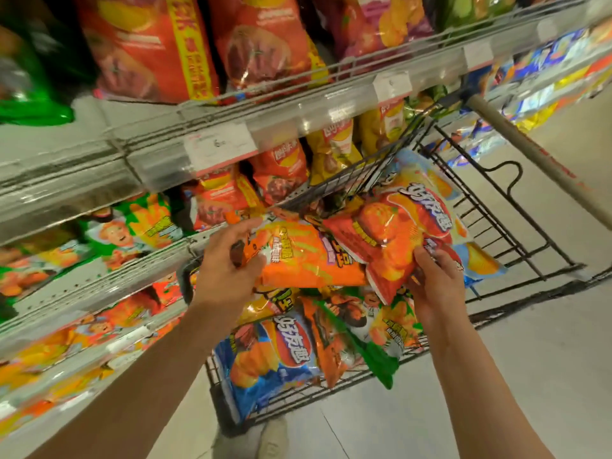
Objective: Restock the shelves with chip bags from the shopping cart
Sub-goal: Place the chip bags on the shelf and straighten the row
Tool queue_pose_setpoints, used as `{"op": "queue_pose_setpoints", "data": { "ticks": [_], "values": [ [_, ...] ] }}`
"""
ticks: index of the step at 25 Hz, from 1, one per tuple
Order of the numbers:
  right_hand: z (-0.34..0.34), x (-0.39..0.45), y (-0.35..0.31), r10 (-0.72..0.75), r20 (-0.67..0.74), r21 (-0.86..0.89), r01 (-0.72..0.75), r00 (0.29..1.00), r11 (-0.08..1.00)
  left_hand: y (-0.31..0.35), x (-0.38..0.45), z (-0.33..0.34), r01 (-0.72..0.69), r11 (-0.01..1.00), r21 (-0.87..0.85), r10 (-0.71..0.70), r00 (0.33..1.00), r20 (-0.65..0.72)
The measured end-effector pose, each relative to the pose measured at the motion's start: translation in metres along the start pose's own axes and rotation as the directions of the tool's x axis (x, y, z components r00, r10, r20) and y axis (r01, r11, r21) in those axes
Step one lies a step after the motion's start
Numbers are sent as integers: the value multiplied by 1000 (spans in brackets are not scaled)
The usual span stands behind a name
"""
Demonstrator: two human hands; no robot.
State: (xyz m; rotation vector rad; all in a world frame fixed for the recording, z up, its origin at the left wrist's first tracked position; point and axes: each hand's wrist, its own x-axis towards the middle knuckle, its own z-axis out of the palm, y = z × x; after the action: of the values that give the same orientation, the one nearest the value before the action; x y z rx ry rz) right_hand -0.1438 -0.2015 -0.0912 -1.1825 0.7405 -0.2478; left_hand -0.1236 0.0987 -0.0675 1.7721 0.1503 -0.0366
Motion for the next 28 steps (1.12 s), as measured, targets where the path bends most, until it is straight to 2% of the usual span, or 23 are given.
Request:
{"op": "queue_pose_setpoints", "data": {
  "ticks": [4,9,12,16,21,28],
  "values": [
    [-3,-59,5,-92,82,-11,93,992,996,-2,-54,-69,-28,999,-33,27,999,-23],
    [14,-163,12,-142,287,-91,174,947,981,0,-154,-167,-61,997,-48,55,991,-124],
    [37,-232,19,-109,430,-109,171,896,979,9,-228,-230,-81,997,-2,79,975,-209],
    [72,-316,35,-2,566,-143,100,824,985,28,-310,-315,-110,981,163,155,943,-294],
    [112,-396,53,74,650,-199,75,756,977,35,-384,-395,-82,984,160,144,893,-426],
    [174,-465,74,132,767,-297,164,628,941,17,-452,-462,-24,986,167,105,860,-500]
  ]
}}
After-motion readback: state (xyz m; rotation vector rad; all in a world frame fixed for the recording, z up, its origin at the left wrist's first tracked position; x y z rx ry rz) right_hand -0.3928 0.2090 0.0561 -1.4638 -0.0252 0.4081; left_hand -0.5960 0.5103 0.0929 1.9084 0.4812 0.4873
